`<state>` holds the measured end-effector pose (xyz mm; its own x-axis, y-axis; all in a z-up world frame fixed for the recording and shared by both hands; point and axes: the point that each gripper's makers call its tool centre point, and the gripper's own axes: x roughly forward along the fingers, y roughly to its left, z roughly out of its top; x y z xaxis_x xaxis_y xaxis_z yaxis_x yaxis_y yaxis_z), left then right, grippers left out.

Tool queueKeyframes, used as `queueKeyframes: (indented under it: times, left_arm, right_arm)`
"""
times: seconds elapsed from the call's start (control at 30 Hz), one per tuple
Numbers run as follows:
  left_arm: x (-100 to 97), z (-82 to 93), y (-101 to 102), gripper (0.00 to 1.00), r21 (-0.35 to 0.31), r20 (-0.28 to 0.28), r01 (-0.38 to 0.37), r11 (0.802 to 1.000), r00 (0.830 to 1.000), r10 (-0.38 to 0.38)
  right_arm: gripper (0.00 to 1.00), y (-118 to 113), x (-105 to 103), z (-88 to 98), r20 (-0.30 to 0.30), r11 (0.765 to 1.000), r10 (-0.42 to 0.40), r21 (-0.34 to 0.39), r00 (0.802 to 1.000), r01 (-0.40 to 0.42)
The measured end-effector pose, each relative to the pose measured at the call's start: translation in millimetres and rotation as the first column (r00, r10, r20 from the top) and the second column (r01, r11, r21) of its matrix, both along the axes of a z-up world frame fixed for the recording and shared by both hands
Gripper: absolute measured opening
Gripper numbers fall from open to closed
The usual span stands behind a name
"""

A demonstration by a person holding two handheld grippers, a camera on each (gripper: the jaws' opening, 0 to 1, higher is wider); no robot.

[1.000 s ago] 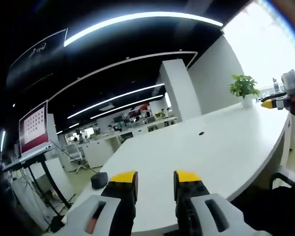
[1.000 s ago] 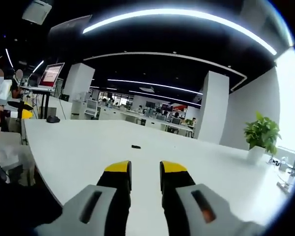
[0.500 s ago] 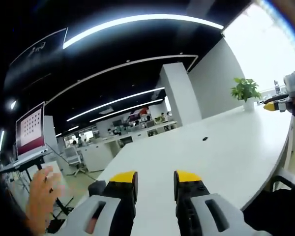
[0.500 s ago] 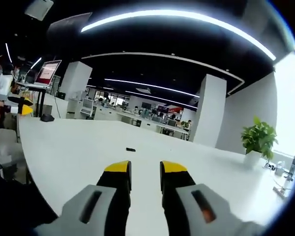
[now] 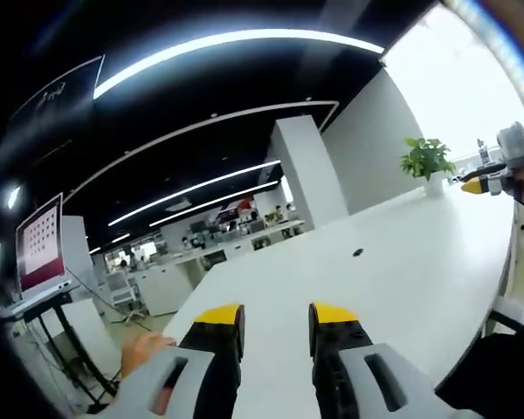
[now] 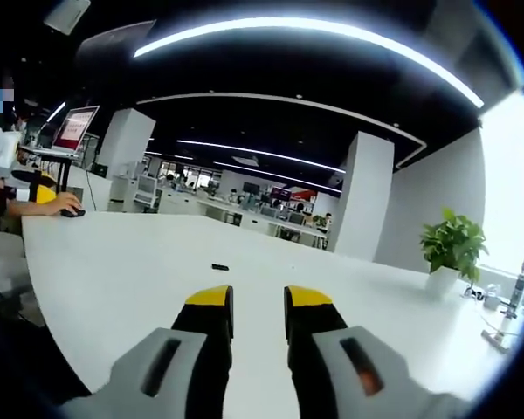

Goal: Snap the two parts of the plastic buckle together until the buckle closes and remains connected.

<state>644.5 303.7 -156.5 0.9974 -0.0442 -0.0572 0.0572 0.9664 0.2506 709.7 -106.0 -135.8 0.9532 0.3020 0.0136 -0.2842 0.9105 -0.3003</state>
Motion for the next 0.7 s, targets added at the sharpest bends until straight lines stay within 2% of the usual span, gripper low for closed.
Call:
queueKeyframes:
  times: [0.33,0.7]
  left_arm:
    - [25.7,-1.6,-1.6,0.29,0.013,-0.016,0.036,0.999,0.999,-0.036]
    - [45.3,-4.3,8.6,0.29,0.007,-0.029,0.027,1.0,0.999,-0.027]
  right_arm:
    - [0.23,0.2,14.9,2.2,0.005,1.0,-0.022,0.004,1.0,0.022]
    - [0.23,3.3,29.8,3.3,0.006,0.999,-0.033,0.004,0.999,0.033]
